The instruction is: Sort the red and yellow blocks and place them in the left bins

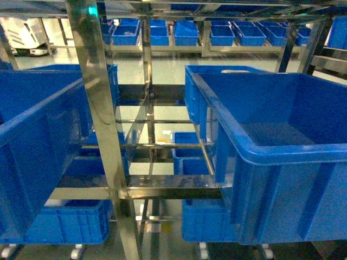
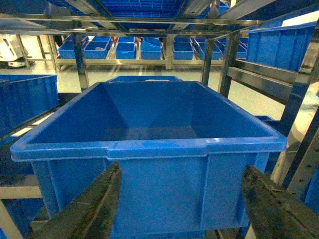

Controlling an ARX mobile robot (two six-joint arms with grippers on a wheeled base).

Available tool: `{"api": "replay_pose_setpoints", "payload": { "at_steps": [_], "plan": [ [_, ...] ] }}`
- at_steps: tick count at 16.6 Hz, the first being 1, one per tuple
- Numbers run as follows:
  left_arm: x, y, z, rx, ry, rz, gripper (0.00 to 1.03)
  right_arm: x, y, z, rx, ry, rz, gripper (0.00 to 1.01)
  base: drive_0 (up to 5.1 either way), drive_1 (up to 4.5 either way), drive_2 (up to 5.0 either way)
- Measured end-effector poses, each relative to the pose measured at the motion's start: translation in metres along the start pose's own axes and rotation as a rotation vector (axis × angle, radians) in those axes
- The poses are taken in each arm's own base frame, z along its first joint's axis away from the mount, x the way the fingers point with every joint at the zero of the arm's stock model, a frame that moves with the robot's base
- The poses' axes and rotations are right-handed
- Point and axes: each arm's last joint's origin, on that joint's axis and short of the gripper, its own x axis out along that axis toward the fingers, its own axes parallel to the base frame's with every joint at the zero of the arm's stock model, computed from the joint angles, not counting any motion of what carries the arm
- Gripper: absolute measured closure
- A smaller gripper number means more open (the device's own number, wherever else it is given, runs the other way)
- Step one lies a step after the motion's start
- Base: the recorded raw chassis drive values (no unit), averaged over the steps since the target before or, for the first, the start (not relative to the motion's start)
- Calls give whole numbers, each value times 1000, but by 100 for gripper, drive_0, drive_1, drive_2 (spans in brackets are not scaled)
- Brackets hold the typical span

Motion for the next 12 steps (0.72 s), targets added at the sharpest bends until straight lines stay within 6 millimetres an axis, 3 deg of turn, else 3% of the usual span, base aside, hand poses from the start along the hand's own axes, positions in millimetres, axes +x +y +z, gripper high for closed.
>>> {"api": "replay_pose_setpoints", "payload": {
  "at_steps": [3,4,12],
  "plan": [
    [0,0,0,0,0,0,13,0,0,0,0,0,0,2,0,0,0],
    [0,0,0,0,0,0,4,0,0,0,0,0,0,2,0,0,0],
    [0,0,0,1,0,0,5,0,0,0,0,0,0,3,0,0,0]
  ]
}}
